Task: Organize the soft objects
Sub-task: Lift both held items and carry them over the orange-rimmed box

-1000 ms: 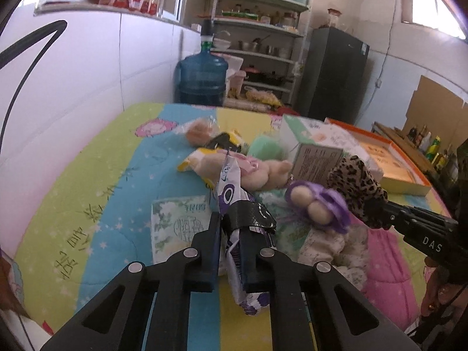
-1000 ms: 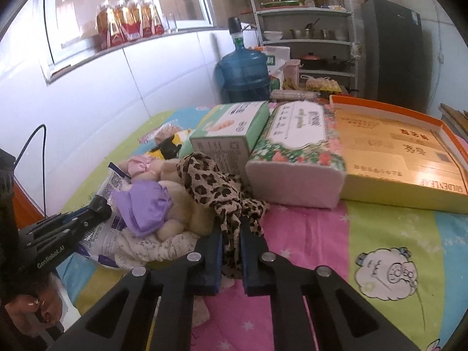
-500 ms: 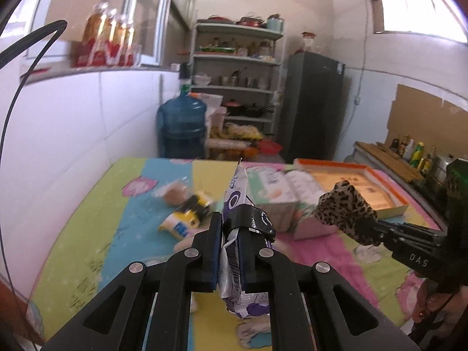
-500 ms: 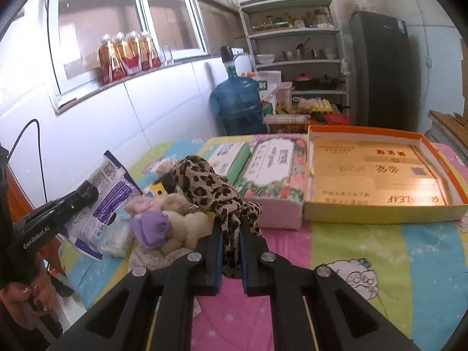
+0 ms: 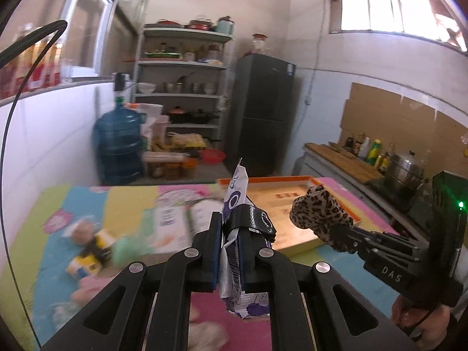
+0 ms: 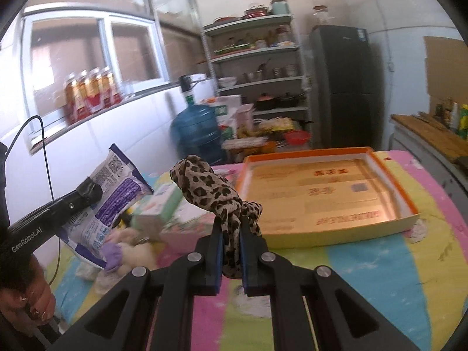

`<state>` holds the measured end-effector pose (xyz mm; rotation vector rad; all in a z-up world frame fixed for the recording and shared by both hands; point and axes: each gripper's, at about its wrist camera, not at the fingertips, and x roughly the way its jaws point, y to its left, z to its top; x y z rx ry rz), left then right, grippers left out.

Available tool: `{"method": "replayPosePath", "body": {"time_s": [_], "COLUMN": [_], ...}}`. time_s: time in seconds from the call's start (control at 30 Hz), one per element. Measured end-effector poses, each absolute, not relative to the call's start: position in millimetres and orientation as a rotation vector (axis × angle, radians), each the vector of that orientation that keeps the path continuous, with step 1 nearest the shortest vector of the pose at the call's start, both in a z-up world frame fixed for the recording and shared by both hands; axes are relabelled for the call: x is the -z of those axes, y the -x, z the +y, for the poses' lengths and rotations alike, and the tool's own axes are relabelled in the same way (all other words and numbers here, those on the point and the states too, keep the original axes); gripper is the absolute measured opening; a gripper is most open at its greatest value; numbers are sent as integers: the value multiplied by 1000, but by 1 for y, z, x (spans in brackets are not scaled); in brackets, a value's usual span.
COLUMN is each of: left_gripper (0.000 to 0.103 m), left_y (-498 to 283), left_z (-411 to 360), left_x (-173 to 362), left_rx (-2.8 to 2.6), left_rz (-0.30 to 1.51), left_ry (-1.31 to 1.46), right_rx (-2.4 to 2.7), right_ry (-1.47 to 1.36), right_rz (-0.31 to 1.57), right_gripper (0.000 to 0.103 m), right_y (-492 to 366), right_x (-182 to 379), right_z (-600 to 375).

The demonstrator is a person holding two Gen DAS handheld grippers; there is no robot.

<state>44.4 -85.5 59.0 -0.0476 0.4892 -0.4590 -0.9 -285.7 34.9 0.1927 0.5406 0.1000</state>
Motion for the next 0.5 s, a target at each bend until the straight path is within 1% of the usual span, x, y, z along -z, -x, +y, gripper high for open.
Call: {"method": "replayPosePath", "body": {"time_s": [0.23, 0.5], "left_gripper": [10, 10], "left_y": [-68, -111], "left_z": [-159, -215], "left_x": [-51, -29], "left_rx": [509, 473], "left_rz": [517, 575], "left_ry": [31, -7], "right_rx": [10, 89], "right_ry": [-210, -240], "right_rz": [529, 565], "right_gripper": [10, 10], "right_y": [-13, -41], "right_x": [-38, -23], "right_z": [-338, -395]}}
